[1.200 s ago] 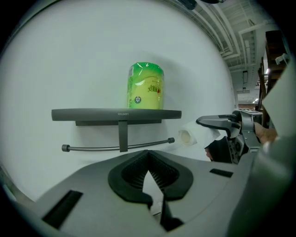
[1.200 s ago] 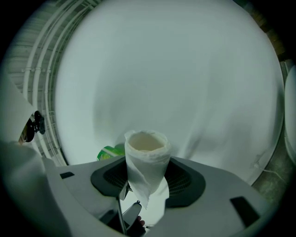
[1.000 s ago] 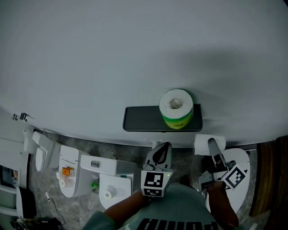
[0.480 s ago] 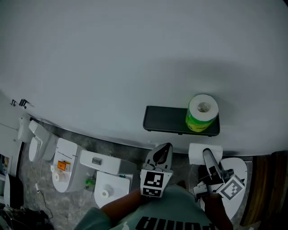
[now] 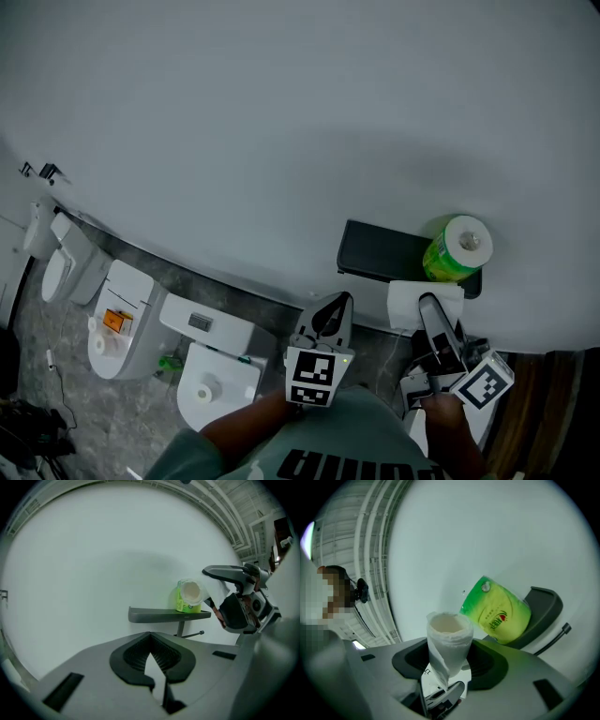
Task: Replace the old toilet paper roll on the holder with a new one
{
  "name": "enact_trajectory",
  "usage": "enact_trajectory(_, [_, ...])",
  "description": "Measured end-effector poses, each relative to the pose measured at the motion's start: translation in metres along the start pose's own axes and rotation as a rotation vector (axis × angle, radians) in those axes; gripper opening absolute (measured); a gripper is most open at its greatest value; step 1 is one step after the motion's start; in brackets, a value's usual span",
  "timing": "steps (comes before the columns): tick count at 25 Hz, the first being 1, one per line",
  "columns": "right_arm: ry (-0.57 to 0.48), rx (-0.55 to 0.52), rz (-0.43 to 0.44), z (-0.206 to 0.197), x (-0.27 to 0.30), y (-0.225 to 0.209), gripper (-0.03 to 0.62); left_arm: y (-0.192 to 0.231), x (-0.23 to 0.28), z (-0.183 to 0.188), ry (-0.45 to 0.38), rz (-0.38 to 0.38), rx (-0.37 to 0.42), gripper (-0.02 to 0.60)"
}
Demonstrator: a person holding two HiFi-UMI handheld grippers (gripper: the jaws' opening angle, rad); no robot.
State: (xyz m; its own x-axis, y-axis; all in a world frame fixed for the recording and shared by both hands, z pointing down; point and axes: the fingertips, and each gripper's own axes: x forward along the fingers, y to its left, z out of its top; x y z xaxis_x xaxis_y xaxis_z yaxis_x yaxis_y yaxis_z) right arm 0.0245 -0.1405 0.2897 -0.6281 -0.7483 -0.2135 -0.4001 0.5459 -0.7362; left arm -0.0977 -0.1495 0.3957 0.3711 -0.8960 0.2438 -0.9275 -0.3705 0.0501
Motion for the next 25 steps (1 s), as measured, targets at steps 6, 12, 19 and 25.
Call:
enact_trajectory(6, [0.043,-0.064,-0.021,-0.003,0.042,0.005,0.232,0.032,-0.006,0.009,-0.029,0.056,-0.004,0.006])
enact_trajectory(12, [0.104,-0.182,-0.104,-0.006,0.070,0.007,0.232,0.052,-0.007,0.012,-0.047,0.097,-0.037,0.006])
enact_trajectory(19, [0.182,-0.367,-0.234,-0.007,0.104,-0.002,0.232,0.071,0.006,0.016,-0.034,0.091,-0.060,0.006])
enact_trajectory(25, [0.253,-0.528,-0.297,-0.019,0.124,-0.012,0.232,0.087,0.017,0.017,-0.041,0.085,-0.076,0.006])
